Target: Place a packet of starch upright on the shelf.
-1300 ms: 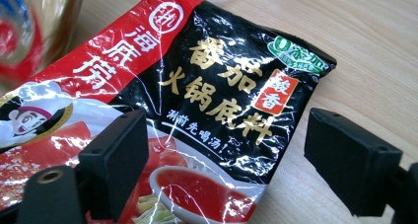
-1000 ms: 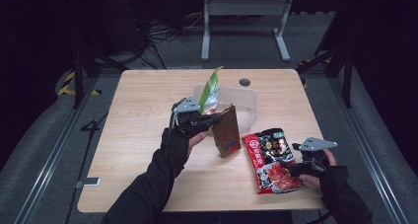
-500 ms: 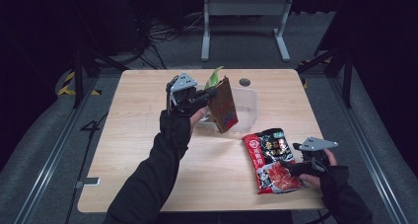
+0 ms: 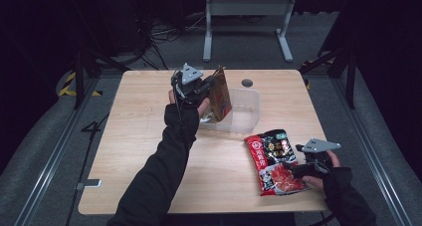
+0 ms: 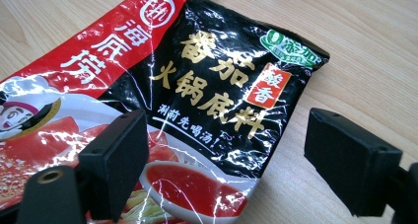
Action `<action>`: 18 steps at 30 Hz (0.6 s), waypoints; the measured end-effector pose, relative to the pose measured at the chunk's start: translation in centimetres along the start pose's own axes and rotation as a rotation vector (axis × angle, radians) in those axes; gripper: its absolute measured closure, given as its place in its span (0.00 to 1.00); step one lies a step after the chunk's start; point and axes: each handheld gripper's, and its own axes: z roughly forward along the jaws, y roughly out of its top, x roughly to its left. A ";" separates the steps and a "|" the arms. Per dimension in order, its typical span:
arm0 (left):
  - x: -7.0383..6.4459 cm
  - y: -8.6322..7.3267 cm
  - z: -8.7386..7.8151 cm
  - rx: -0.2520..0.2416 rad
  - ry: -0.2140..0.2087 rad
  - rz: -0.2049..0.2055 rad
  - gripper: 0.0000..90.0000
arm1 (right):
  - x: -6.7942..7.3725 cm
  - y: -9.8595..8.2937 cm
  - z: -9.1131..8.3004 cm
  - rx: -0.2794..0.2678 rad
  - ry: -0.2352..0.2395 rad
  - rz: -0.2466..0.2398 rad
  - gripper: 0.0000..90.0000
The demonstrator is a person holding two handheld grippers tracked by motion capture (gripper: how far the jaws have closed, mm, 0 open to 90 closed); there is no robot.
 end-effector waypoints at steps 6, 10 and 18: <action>-0.7 -0.5 1.8 0.032 0.045 0.002 0.98 | 0.2 0.1 0.1 0.002 0.004 -0.007 0.20; -1.1 -0.5 2.7 0.043 0.134 0.029 0.98 | 0.1 0.0 0.1 0.001 0.005 -0.005 0.20; -0.6 -0.5 3.1 0.059 0.169 0.041 0.98 | 0.0 -0.1 0.0 0.000 0.005 0.003 0.20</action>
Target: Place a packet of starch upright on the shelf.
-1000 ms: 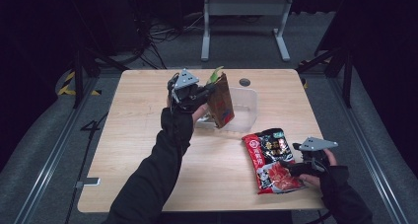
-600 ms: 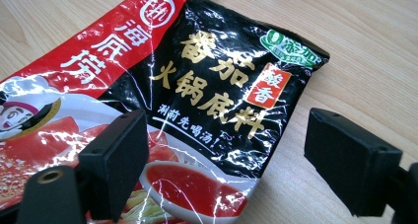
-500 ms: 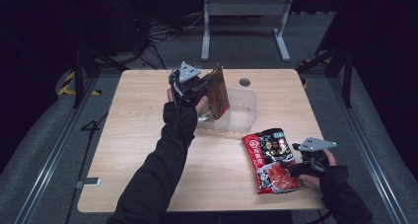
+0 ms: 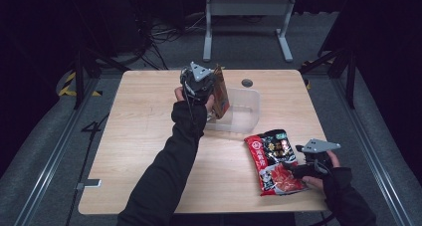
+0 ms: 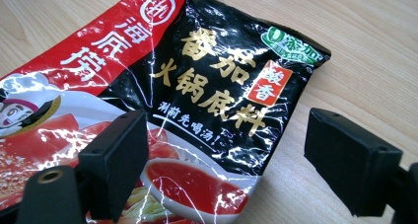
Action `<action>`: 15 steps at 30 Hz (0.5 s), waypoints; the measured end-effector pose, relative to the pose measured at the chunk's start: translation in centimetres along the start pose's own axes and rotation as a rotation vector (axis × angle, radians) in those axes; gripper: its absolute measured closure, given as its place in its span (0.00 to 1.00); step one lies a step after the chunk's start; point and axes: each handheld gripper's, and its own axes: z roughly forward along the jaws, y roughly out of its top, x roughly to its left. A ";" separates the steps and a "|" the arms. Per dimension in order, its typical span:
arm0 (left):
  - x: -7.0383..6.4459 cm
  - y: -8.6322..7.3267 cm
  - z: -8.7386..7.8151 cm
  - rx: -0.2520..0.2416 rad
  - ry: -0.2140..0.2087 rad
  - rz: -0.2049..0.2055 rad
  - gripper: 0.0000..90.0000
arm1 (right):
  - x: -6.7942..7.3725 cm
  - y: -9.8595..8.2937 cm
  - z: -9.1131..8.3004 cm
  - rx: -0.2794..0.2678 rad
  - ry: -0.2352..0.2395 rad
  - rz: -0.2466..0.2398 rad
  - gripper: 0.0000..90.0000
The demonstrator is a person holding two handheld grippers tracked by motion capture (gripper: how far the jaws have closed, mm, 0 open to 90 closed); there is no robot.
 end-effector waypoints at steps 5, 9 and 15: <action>-1.2 -1.3 1.7 0.021 -0.053 -0.018 0.97 | 0.2 0.1 0.1 0.005 0.003 -0.007 0.20; -1.1 -2.5 2.7 0.030 -0.098 -0.055 0.95 | 0.1 0.0 0.1 0.005 0.002 -0.006 0.20; -0.6 -4.1 2.3 0.028 -0.169 -0.033 0.91 | 0.0 0.0 0.1 0.006 0.000 -0.003 0.20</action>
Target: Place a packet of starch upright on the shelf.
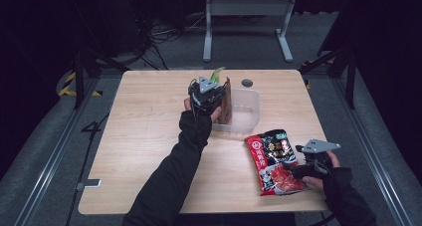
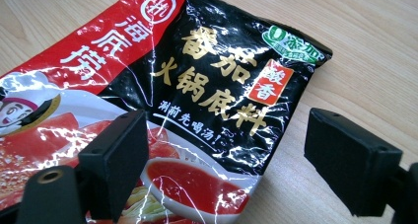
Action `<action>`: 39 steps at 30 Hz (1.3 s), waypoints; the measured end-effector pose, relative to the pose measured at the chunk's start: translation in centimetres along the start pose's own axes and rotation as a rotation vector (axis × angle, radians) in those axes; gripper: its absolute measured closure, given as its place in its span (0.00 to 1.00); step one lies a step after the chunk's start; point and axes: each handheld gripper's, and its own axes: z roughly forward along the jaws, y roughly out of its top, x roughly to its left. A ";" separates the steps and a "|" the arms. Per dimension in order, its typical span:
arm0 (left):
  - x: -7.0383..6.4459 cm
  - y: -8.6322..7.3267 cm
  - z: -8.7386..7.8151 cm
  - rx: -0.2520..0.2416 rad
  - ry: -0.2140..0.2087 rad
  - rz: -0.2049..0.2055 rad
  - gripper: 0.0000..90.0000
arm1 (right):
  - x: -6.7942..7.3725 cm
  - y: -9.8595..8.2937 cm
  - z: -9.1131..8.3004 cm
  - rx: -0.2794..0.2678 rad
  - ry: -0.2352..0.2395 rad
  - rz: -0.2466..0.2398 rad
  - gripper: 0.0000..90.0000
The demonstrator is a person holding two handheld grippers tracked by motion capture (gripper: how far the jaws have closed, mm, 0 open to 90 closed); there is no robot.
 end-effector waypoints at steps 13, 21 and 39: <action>0.8 -1.1 -2.2 0.031 -0.086 0.063 0.69 | 0.1 0.1 0.0 -0.001 -0.002 -0.001 0.20; 0.9 -2.6 -4.1 0.064 -0.159 0.158 0.56 | 0.1 0.2 0.0 -0.002 -0.002 0.001 0.20; 2.2 -8.1 -10.3 0.190 -0.238 0.375 0.17 | -0.1 0.4 -0.5 -0.026 0.033 0.033 0.21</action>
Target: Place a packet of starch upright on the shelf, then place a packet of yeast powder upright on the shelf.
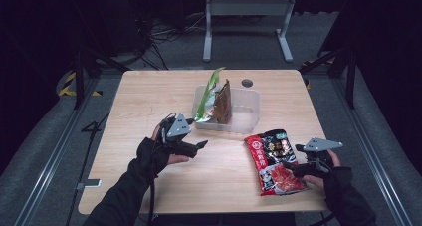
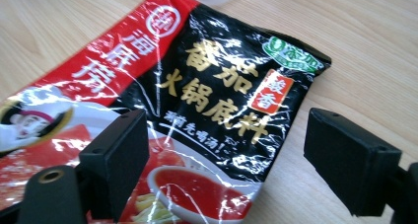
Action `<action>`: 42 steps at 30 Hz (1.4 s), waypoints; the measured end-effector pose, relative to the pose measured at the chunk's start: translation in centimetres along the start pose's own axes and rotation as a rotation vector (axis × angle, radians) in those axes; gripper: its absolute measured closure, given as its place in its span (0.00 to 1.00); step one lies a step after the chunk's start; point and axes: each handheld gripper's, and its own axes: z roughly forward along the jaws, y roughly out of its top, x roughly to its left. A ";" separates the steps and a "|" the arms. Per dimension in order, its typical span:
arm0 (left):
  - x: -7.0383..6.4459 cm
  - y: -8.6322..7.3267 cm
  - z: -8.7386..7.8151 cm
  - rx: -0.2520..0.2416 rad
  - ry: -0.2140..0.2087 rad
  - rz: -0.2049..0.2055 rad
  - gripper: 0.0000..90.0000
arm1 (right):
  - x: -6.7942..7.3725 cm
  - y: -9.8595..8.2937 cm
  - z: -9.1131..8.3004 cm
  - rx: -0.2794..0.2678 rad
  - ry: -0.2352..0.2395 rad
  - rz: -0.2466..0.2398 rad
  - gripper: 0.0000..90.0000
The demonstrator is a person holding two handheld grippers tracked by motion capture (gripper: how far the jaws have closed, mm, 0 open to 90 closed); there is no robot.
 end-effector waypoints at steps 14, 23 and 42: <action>-1.6 -9.0 -4.0 0.120 -0.073 -0.108 0.07 | -1.5 1.8 1.0 0.050 0.098 0.083 0.15; -1.6 -9.0 -4.0 0.131 -0.063 -0.135 0.08 | -2.9 2.3 2.9 0.130 0.138 0.127 0.11; -2.1 -8.4 -0.8 0.174 -0.186 -0.203 0.12 | -1.1 -0.1 1.6 0.181 0.179 0.113 0.16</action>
